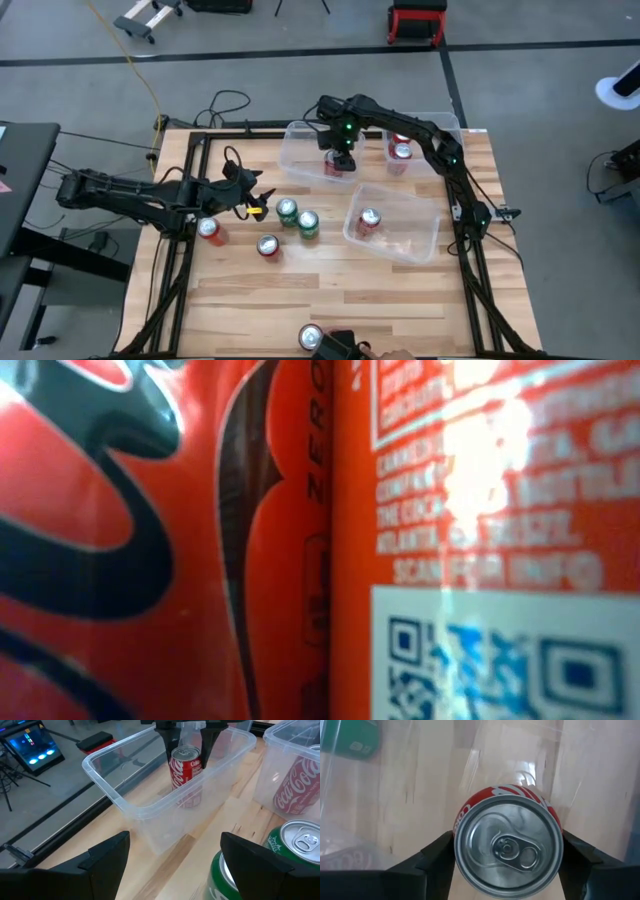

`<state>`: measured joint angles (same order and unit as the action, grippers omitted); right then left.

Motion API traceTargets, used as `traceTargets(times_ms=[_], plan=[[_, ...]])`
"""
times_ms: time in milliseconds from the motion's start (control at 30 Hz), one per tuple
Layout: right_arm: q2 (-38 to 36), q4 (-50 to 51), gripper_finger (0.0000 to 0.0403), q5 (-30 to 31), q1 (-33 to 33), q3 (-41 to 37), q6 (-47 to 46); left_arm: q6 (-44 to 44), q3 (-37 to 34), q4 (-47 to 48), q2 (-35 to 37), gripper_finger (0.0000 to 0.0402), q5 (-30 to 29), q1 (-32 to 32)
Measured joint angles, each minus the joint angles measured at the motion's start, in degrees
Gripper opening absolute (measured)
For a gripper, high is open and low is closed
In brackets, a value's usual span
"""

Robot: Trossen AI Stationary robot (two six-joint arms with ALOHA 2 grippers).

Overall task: Sort soda cans
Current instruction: Put the top red-white soda can into the bottom transparent bin

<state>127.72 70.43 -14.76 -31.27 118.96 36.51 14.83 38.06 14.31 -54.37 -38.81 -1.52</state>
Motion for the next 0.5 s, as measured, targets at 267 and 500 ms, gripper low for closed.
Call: traceTargets(times_ms=[267, 500], plan=[[-0.9, 3.3, 0.0271, 1.4, 0.0, 1.1, 0.1, 0.0, 0.0, 0.0, 0.0, 0.0306, 0.0, 0.0], [-6.6, 7.6, 0.027, 1.6, 0.3, 5.5, -0.9, -0.4, 0.0, 0.0, 0.0, 0.0306, 0.0, 0.0]])
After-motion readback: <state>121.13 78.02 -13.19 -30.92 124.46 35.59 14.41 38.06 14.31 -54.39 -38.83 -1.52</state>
